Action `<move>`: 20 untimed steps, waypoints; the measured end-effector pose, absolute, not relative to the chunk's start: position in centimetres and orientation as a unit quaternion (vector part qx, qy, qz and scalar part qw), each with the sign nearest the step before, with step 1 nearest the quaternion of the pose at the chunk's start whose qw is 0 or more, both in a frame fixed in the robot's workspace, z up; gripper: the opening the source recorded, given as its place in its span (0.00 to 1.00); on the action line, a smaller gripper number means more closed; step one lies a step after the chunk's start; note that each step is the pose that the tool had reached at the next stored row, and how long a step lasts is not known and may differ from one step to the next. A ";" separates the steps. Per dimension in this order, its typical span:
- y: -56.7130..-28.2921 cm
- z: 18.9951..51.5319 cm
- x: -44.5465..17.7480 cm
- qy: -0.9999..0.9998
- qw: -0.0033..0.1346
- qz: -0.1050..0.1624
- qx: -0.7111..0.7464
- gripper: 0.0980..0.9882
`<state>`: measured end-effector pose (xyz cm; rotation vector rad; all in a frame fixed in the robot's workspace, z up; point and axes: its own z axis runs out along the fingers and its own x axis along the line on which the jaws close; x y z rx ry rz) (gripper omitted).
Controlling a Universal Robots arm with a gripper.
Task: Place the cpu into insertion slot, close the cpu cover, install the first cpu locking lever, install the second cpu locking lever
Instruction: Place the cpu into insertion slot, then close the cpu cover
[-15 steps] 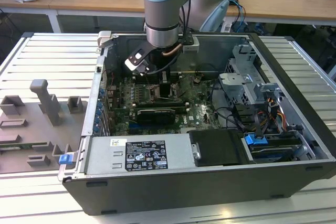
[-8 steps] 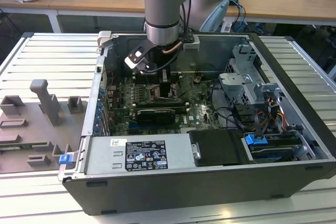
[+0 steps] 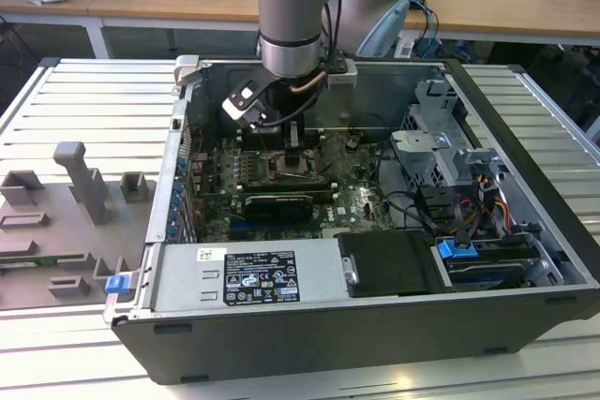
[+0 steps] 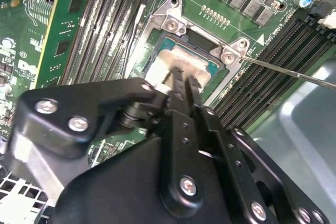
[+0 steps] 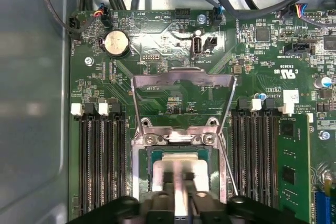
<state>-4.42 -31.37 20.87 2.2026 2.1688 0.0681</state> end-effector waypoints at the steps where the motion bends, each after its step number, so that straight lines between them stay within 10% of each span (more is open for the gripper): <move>1: -31.4 20.9 -4.4 0.701 0.025 0.022 0.712 0.02; 20: -31.4 22.2 -4.4 0.701 0.025 0.022 0.712 0.01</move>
